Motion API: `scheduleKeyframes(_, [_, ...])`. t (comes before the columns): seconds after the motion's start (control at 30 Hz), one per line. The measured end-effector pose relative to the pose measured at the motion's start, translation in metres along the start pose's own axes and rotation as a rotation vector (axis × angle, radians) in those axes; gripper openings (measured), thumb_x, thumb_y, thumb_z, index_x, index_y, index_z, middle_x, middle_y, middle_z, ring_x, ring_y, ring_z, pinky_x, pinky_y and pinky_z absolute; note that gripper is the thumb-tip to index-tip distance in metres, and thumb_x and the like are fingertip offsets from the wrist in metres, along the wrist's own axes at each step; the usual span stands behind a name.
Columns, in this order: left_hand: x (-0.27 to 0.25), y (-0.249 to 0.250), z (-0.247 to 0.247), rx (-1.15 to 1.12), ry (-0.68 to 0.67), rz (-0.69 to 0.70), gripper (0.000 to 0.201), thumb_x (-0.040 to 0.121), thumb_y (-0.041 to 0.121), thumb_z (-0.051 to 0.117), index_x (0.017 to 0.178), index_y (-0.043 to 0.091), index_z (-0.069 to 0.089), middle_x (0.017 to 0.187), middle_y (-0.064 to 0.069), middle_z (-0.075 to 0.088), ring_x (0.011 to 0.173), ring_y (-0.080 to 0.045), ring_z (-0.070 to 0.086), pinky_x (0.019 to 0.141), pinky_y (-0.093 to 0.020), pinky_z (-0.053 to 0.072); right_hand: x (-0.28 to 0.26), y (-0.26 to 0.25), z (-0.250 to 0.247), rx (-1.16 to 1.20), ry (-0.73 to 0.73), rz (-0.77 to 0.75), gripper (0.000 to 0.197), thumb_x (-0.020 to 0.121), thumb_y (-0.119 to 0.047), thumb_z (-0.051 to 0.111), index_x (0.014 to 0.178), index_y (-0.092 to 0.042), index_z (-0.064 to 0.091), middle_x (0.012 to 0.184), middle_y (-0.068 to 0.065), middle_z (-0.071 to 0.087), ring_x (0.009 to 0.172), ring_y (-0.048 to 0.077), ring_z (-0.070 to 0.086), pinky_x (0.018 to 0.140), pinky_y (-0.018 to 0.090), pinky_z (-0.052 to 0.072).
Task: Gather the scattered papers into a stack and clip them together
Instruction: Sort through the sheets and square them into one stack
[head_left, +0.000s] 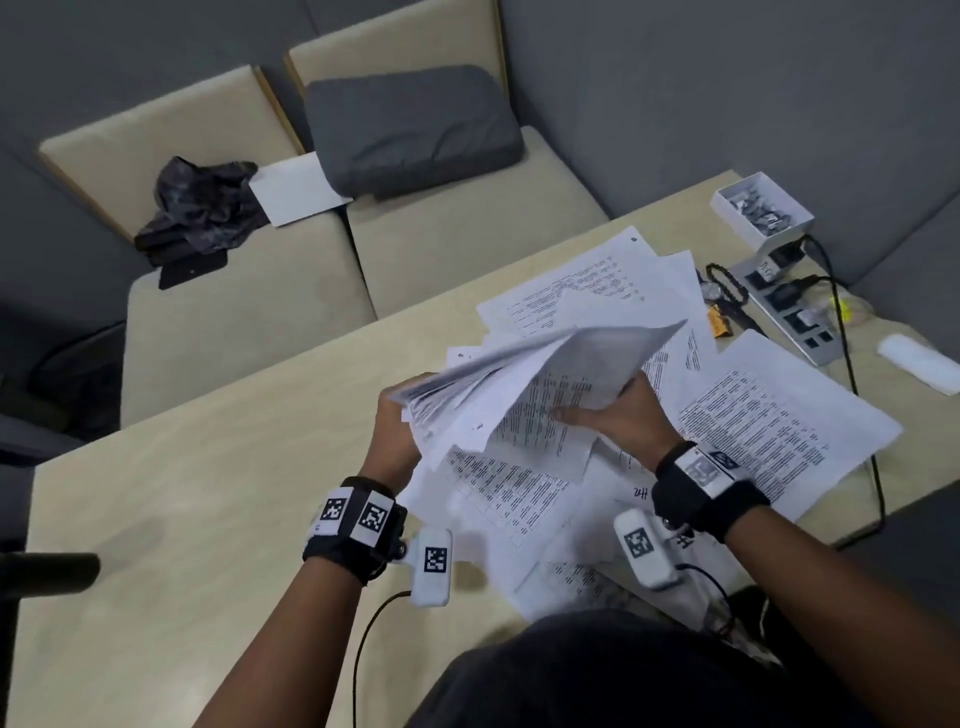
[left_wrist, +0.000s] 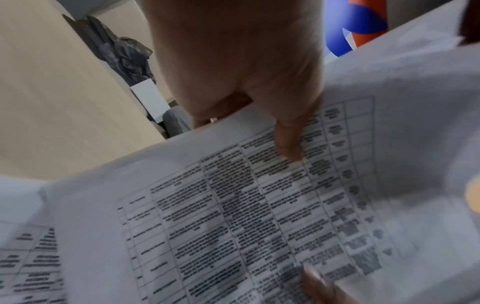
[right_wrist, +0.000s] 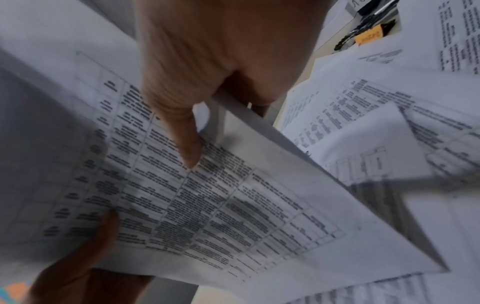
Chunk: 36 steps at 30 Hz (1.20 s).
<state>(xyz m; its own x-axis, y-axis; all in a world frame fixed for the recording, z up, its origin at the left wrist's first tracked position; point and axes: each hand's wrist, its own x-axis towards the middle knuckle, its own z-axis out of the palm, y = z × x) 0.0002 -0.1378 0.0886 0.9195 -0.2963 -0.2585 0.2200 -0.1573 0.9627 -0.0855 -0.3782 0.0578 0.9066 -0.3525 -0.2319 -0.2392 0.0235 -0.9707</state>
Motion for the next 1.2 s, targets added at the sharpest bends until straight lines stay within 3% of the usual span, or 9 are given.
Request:
scheduleKeyframes(0.07, [0.0,0.008,0.005,0.046,0.084,0.016,0.032,0.089,-0.006,0.053,0.111,0.013,0.067,0.072,0.01,0.068,0.076,0.002,0.058,0.093,-0.044,0.052,0.001,-0.005,0.004,-0.006,0.042,-0.012,0.038,0.064,-0.005,0.088,0.097,-0.003,0.07,0.097,0.005,0.076,0.09,0.016,0.073,0.087,0.046,0.057])
scheduleKeyframes(0.13, [0.006,0.016,0.008,-0.038,0.134,0.143,0.018,0.087,-0.009,0.063,0.101,-0.019,0.061,0.065,-0.005,0.066,0.07,0.001,0.055,0.061,-0.04,0.043,0.004,-0.017,0.009,-0.041,0.093,-0.056,0.031,0.066,-0.011,0.088,0.093,-0.007,0.072,0.092,0.002,0.076,0.084,0.011,0.073,0.081,0.037,0.06])
scheduleKeyframes(0.33, [0.001,0.055,0.02,-0.137,0.173,0.299,0.018,0.082,-0.004,0.07,0.083,0.014,0.069,0.072,0.014,0.072,0.067,-0.002,0.064,0.067,-0.025,0.053,0.008,-0.05,0.019,0.026,0.267,-0.245,0.05,0.067,-0.008,0.087,0.111,0.0,0.063,0.104,0.007,0.072,0.095,0.013,0.071,0.078,0.014,0.054])
scheduleKeyframes(0.43, [-0.003,0.048,0.021,-0.137,0.164,0.25,0.026,0.078,-0.004,0.073,0.087,0.02,0.07,0.079,0.014,0.074,0.073,-0.003,0.066,0.073,-0.03,0.057,0.004,-0.047,0.02,0.055,0.271,-0.238,0.063,0.062,-0.01,0.09,0.117,-0.005,0.058,0.11,0.006,0.07,0.103,0.013,0.068,0.089,0.022,0.054])
scheduleKeyframes(0.57, [-0.007,0.029,0.017,-0.127,0.129,0.155,0.044,0.073,-0.008,0.076,0.109,0.015,0.064,0.093,0.013,0.075,0.088,-0.003,0.071,0.076,-0.025,0.059,0.0,-0.034,0.013,0.037,0.179,-0.195,0.061,0.064,-0.009,0.089,0.108,-0.031,0.054,0.107,-0.004,0.067,0.1,0.007,0.065,0.091,0.033,0.056])
scheduleKeyframes(0.8, [0.001,0.026,0.012,-0.141,0.092,0.146,0.041,0.075,-0.009,0.073,0.104,0.018,0.065,0.094,0.011,0.076,0.089,-0.005,0.07,0.074,-0.02,0.055,0.012,-0.024,0.011,0.045,0.051,-0.016,0.054,0.063,-0.022,0.091,0.11,-0.013,0.066,0.107,0.005,0.073,0.099,0.017,0.071,0.091,0.042,0.057])
scheduleKeyframes(1.0, [0.005,0.015,0.012,-0.12,0.137,0.116,0.051,0.077,0.0,0.076,0.124,0.001,0.057,0.112,-0.007,0.07,0.096,-0.011,0.069,0.078,-0.026,0.053,0.015,-0.016,0.024,0.001,0.029,0.061,0.039,0.067,-0.019,0.088,0.099,-0.014,0.065,0.099,0.011,0.073,0.09,0.022,0.072,0.084,0.046,0.059])
scheduleKeyframes(1.13, [0.005,0.026,0.012,-0.097,0.122,0.212,0.038,0.082,-0.005,0.07,0.097,0.03,0.071,0.092,0.014,0.074,0.086,-0.003,0.068,0.074,-0.022,0.055,0.019,-0.018,0.027,0.012,0.106,0.053,0.064,0.06,-0.036,0.089,0.11,-0.005,0.064,0.1,0.011,0.073,0.089,0.024,0.072,0.079,0.044,0.06])
scheduleKeyframes(1.2, [0.007,0.019,0.012,-0.071,0.138,0.208,0.041,0.082,-0.001,0.071,0.093,0.038,0.072,0.091,0.017,0.074,0.087,-0.004,0.068,0.078,-0.028,0.056,0.017,-0.014,0.029,0.018,0.097,0.05,0.057,0.064,-0.033,0.088,0.108,-0.004,0.064,0.099,0.015,0.073,0.088,0.028,0.072,0.077,0.044,0.061])
